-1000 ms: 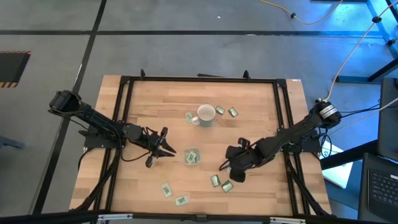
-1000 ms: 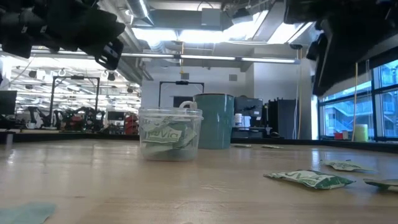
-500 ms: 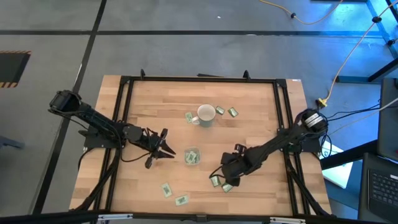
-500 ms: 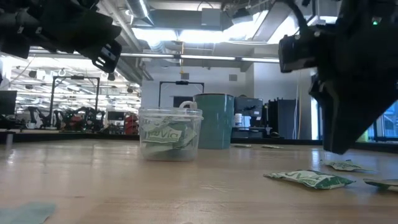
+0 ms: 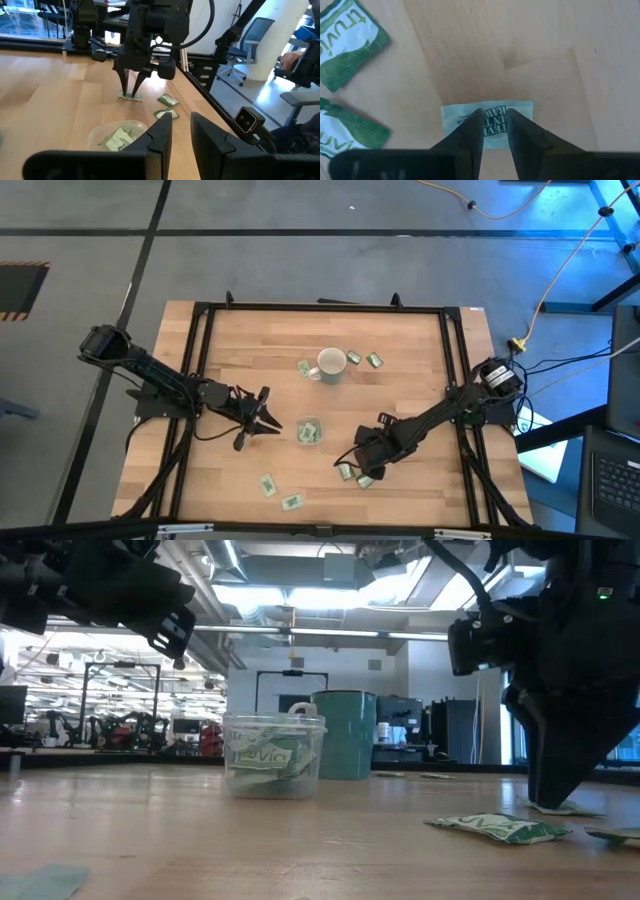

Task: Pick and place Stevia / Truvia into bins
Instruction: Put the white stevia packet into the transparent bin

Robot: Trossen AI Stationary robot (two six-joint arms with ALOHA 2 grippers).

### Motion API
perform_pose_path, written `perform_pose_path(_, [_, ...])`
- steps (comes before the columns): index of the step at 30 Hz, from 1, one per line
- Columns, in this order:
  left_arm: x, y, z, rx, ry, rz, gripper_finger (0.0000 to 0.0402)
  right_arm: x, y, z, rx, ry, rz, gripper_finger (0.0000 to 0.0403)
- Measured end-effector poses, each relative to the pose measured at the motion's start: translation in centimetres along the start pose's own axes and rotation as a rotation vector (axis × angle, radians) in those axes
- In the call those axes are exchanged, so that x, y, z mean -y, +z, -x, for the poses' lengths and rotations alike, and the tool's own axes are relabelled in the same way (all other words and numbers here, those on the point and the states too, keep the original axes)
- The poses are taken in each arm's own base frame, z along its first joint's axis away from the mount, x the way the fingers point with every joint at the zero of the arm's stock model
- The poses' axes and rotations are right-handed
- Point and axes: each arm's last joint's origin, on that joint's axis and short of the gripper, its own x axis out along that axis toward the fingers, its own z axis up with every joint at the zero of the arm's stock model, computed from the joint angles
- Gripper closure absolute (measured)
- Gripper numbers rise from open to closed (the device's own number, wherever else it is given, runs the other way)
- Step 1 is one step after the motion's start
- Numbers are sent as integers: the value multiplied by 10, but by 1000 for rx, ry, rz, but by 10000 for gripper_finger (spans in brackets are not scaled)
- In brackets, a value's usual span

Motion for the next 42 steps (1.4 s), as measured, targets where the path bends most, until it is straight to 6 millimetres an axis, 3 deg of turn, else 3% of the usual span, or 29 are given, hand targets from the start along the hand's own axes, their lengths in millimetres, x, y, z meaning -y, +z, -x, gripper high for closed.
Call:
perform_pose_path(6, [0,0,0,-1,1,0,337,0,-1,-4,-18,-7,1,333])
perform_pose_path(13, [0,0,0,-1,1,0,340,0,-2,-5,-25,-8,7,388])
perform_pose_path(19, [0,0,0,0,0,1,340,-4,5,8,-20,-18,71,395])
perform_pose_path(26, [0,0,0,-1,-11,2,336,-22,45,48,186,30,246,399])
perform_pose_path(32, [1,0,0,-8,-38,4,340,-30,86,75,482,51,395,399])
perform_pose_path(37, [3,-1,0,-19,-90,28,337,-27,117,84,710,69,464,398])
perform_pose_path(42, [3,-1,0,-31,-118,29,337,-14,134,65,694,73,458,398])
